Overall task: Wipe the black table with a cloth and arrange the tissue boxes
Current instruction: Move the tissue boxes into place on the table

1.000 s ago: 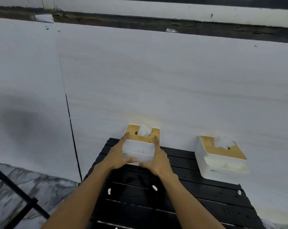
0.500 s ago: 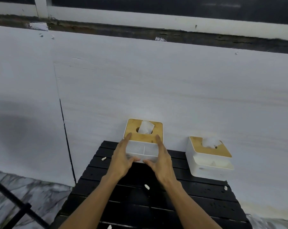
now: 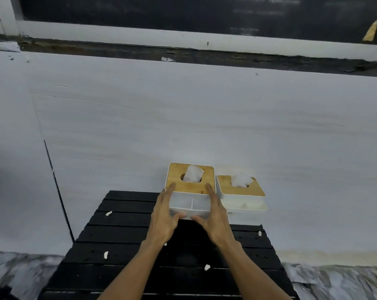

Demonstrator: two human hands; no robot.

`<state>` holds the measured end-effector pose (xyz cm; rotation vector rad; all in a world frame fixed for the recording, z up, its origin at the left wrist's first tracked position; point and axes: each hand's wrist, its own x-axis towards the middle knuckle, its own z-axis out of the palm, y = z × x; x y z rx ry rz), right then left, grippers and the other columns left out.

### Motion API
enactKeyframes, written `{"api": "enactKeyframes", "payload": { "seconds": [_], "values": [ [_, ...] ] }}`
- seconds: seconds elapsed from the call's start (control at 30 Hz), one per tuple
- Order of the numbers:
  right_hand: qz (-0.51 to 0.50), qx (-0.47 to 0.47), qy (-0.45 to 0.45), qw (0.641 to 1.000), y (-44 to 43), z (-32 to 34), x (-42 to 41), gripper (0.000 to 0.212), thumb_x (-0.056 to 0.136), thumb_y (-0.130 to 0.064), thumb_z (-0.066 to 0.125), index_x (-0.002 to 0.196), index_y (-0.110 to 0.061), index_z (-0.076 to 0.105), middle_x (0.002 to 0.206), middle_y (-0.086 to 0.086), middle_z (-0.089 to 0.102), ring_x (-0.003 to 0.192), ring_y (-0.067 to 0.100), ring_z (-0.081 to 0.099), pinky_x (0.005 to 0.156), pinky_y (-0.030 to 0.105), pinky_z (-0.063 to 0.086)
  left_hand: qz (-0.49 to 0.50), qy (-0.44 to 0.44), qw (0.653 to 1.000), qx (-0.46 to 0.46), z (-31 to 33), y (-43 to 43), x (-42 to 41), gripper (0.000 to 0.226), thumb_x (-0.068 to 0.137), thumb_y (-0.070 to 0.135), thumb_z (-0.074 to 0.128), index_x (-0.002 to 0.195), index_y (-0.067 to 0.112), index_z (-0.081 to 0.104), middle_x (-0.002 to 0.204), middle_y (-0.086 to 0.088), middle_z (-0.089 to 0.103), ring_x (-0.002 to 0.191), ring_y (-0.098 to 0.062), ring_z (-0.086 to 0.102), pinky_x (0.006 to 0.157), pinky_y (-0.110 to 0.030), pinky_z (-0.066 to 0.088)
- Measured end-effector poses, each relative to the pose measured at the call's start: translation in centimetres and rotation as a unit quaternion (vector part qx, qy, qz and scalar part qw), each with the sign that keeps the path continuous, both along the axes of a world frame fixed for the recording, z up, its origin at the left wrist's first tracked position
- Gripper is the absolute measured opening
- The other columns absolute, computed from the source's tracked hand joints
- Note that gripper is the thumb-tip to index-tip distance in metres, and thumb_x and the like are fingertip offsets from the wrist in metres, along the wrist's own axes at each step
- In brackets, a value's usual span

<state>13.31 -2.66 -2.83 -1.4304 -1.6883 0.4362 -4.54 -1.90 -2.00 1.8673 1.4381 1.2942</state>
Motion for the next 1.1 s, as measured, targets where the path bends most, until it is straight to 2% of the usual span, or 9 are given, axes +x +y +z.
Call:
{"api": "enactKeyframes", "payload": {
  "seconds": [0.1,0.27,0.37,0.43,0.53,0.73,1.0,1.1],
  "values": [
    [0.007,-0.021,-0.006,1.0,0.7,-0.5,0.5,0.11,0.079,-0.026,0.085,0.158,-0.039,0.009,0.159,-0.007,0.032,0.14,0.004,0.031,0.118,0.032,0.029,0.003,-0.003,1.0,-0.023,-0.7,0.4,0.5,0.095,0.077,0.012,0.08,0.148,0.041,0.025,0.149,0.0,0.036,0.115,-0.006,0.044,0.097,-0.029,0.044],
    [0.015,-0.058,-0.015,0.998,2.4,-0.9,0.7,0.11,0.079,-0.025,0.085,0.159,-0.032,0.01,0.159,0.001,0.031,0.145,0.017,0.032,0.116,0.029,0.025,0.006,0.0,0.999,-0.045,-1.3,1.7,0.5,0.095,0.075,0.015,0.082,0.148,0.037,0.026,0.147,0.0,0.037,0.105,0.0,0.044,0.092,-0.026,0.04],
    [0.009,-0.076,-0.023,0.997,3.3,-1.2,0.3,0.112,0.078,-0.027,0.086,0.159,-0.034,0.008,0.155,0.005,0.037,0.142,0.021,0.037,0.115,0.032,0.03,0.014,0.003,0.998,-0.056,-1.7,2.5,0.0,0.094,0.075,0.017,0.083,0.148,0.036,0.027,0.148,0.0,0.037,0.113,-0.006,0.042,0.097,-0.031,0.042],
    [0.013,-0.082,-0.026,0.996,3.7,-1.4,0.0,0.112,0.078,-0.028,0.085,0.159,-0.032,0.008,0.152,0.004,0.04,0.14,0.021,0.04,0.111,0.028,0.032,0.019,0.004,0.998,-0.065,-2.0,3.0,-0.4,0.095,0.074,0.019,0.084,0.148,0.038,0.027,0.148,0.0,0.038,0.119,-0.01,0.041,0.102,-0.038,0.044],
    [0.014,-0.091,-0.025,0.995,4.0,-1.5,-0.2,0.111,0.078,-0.027,0.085,0.159,-0.029,0.011,0.15,0.003,0.042,0.137,0.019,0.042,0.106,0.022,0.032,0.02,0.009,0.997,-0.075,-2.1,3.5,-0.8,0.096,0.072,0.022,0.085,0.148,0.038,0.027,0.148,0.0,0.038,0.12,-0.012,0.042,0.104,-0.04,0.042],
    [0.003,-0.109,-0.02,0.994,4.5,-1.9,-0.2,0.111,0.076,-0.029,0.087,0.159,-0.029,0.013,0.153,0.002,0.04,0.139,0.02,0.041,0.114,0.031,0.033,0.014,0.009,0.996,-0.084,-2.7,4.2,-1.0,0.095,0.072,0.023,0.085,0.147,0.036,0.029,0.147,-0.001,0.039,0.121,-0.014,0.043,0.104,-0.037,0.041],
    [-0.007,-0.122,-0.029,0.992,4.6,-1.7,-0.2,0.115,0.075,-0.031,0.086,0.159,-0.032,0.008,0.155,0.002,0.038,0.141,0.022,0.039,0.116,0.036,0.034,0.005,0.033,0.994,-0.101,-2.4,4.7,-1.1,0.096,0.073,0.028,0.084,0.149,0.035,0.025,0.151,0.0,0.036,0.135,-0.021,0.038,0.109,-0.044,0.038],
    [-0.011,-0.126,-0.042,0.991,3.8,-1.1,-0.3,0.118,0.073,-0.033,0.085,0.159,-0.032,0.004,0.151,0.003,0.042,0.137,0.023,0.044,0.112,0.039,0.04,-0.006,0.056,0.993,-0.102,-1.8,4.0,-1.6,0.104,0.068,0.035,0.084,0.148,0.043,0.019,0.15,0.002,0.035,0.133,-0.023,0.041,0.104,-0.05,0.043]
  ]
}}
